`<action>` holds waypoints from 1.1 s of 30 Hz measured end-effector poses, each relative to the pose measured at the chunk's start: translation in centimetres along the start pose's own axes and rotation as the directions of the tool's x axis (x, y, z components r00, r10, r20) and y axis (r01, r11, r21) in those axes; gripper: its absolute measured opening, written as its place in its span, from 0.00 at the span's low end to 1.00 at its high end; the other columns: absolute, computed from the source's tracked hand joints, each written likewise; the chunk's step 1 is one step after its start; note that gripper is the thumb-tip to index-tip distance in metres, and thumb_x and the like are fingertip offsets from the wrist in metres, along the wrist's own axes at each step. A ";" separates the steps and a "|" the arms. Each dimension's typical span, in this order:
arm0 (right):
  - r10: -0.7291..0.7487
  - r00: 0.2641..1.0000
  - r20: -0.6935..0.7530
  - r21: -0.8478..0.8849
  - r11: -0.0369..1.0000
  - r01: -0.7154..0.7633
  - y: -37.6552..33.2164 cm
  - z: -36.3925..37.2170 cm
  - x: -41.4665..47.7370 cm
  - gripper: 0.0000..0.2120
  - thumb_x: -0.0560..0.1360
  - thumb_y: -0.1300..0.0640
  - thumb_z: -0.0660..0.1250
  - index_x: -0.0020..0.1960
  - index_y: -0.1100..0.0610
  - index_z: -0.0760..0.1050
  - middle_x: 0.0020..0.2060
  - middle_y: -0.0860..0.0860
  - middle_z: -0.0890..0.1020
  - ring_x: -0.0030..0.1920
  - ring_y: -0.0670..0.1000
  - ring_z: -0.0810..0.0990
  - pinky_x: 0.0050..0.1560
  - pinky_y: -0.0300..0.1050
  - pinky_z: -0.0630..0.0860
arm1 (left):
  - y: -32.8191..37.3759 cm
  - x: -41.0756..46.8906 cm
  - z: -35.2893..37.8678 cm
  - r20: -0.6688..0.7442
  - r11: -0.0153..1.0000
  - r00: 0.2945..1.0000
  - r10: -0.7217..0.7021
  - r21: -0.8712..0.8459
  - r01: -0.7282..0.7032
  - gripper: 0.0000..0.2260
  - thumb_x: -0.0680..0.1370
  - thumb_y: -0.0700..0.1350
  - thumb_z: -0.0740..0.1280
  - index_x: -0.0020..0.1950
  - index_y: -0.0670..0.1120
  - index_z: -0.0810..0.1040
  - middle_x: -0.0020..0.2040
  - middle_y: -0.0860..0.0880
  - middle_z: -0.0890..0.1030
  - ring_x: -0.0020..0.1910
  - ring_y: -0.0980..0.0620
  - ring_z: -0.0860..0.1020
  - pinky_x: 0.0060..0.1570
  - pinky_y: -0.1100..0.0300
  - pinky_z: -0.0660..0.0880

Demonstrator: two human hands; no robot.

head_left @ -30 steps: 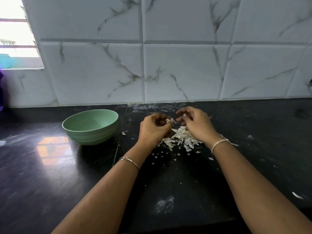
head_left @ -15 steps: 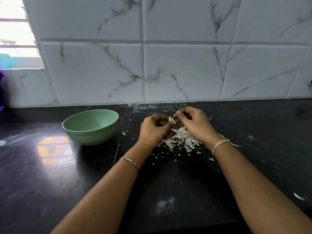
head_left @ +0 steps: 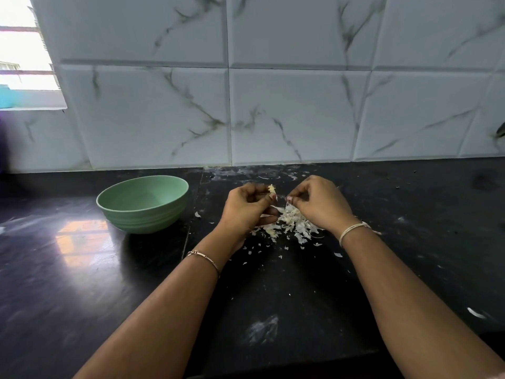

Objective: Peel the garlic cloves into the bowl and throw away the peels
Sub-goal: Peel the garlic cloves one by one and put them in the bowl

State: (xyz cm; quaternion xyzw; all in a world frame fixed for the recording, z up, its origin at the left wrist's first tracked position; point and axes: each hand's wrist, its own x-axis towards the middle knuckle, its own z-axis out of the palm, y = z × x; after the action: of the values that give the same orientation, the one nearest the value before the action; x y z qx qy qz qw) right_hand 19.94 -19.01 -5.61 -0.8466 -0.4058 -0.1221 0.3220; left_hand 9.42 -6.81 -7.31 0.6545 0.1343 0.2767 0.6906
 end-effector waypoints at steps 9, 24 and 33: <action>0.003 0.999 -0.053 0.052 0.999 0.000 -0.5 -0.2 -0.1 0.11 0.73 0.63 0.64 0.37 0.49 0.76 0.33 0.44 0.80 0.34 0.43 0.77 0.36 0.39 0.71 | 0.3 0.0 0.0 0.020 0.991 0.996 -0.085 -0.104 0.087 0.11 0.79 0.34 0.65 0.60 0.37 0.77 0.44 0.45 0.80 0.34 0.52 0.79 0.36 0.59 0.81; 0.040 0.997 -0.059 0.433 0.902 -0.011 -0.7 0.6 0.4 0.04 0.71 0.59 0.75 0.41 0.50 0.83 0.36 0.47 0.85 0.40 0.47 0.84 0.48 0.51 0.82 | 0.3 -0.1 0.0 0.038 0.987 0.995 -0.095 -0.123 0.099 0.04 0.78 0.37 0.68 0.52 0.39 0.78 0.43 0.44 0.81 0.33 0.52 0.79 0.34 0.59 0.80; 0.109 0.993 -0.053 0.531 0.845 -0.064 -1.2 0.7 0.2 0.04 0.70 0.62 0.75 0.38 0.54 0.83 0.36 0.51 0.85 0.39 0.48 0.84 0.43 0.41 0.80 | 0.1 -0.3 -0.1 0.042 1.000 0.999 -0.012 -0.015 0.013 0.04 0.77 0.35 0.69 0.50 0.40 0.80 0.39 0.45 0.81 0.35 0.52 0.81 0.37 0.59 0.82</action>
State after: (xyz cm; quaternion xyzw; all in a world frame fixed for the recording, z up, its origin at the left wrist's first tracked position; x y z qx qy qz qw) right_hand 19.10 -17.90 -5.56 -0.7372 -0.3718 -0.0255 0.5636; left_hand 9.08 -6.89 -7.32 0.6542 0.1216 0.2595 0.6999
